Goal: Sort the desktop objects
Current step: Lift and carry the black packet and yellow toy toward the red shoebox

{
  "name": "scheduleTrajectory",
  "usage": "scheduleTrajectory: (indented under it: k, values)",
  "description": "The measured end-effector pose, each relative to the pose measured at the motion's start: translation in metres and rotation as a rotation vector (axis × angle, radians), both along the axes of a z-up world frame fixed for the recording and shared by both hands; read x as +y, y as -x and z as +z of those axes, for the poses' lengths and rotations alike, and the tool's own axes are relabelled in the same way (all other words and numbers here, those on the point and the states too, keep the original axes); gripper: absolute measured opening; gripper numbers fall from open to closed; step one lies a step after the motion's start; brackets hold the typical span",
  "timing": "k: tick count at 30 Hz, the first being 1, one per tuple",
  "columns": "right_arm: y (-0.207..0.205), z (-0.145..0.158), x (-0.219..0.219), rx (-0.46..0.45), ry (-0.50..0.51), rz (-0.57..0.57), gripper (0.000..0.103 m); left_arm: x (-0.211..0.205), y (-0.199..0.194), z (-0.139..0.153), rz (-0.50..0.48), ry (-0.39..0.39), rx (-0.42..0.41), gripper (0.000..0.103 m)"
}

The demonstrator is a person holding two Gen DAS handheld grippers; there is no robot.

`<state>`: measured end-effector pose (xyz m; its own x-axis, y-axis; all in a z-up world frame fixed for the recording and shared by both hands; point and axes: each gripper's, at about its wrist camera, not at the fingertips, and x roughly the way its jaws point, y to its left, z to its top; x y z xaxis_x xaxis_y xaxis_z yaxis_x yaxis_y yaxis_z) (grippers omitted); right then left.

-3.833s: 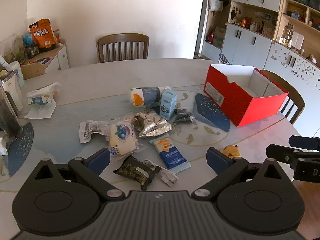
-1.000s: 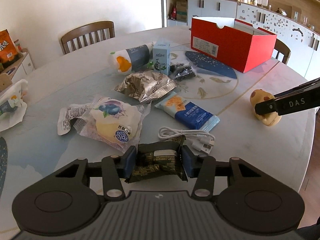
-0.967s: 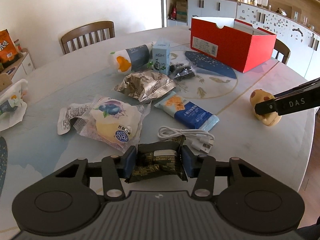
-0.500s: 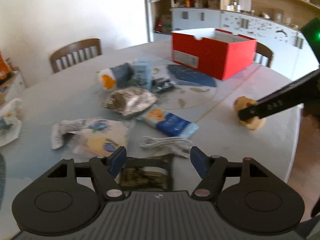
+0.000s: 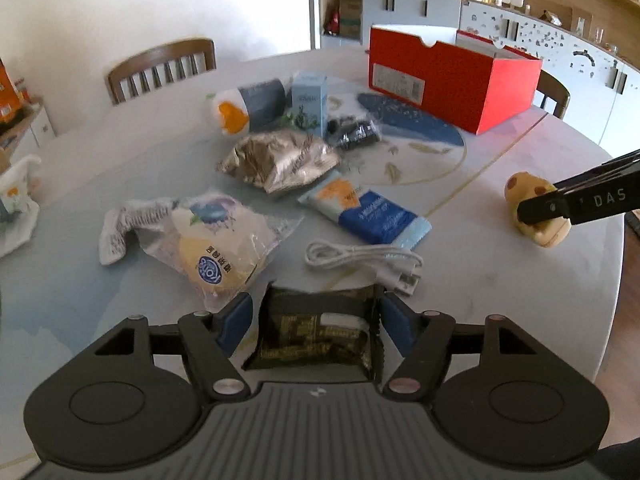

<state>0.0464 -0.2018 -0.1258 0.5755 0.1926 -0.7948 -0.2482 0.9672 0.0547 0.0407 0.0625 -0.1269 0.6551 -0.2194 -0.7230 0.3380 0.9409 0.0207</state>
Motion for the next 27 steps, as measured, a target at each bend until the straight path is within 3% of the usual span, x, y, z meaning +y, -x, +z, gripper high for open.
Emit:
scheduleTrajectory:
  k: [3, 4, 9, 27]
  values:
    - [0.000, -0.001, 0.001, -0.002, 0.003, 0.005, 0.051, -0.001, 0.002, -0.001, -0.008, 0.008, 0.009, 0.068]
    - [0.000, -0.001, 0.001, -0.003, 0.004, 0.006, 0.051, -0.002, 0.003, -0.002, -0.006, 0.010, 0.009, 0.062]
    - [0.001, -0.001, 0.001, -0.008, 0.006, 0.008, 0.048, -0.002, 0.004, 0.001, 0.004, 0.019, 0.018, 0.054]
    - [0.006, 0.036, 0.005, -0.066, -0.014, 0.021, 0.046, -0.010, 0.002, 0.056, -0.021, 0.101, -0.040, 0.053]
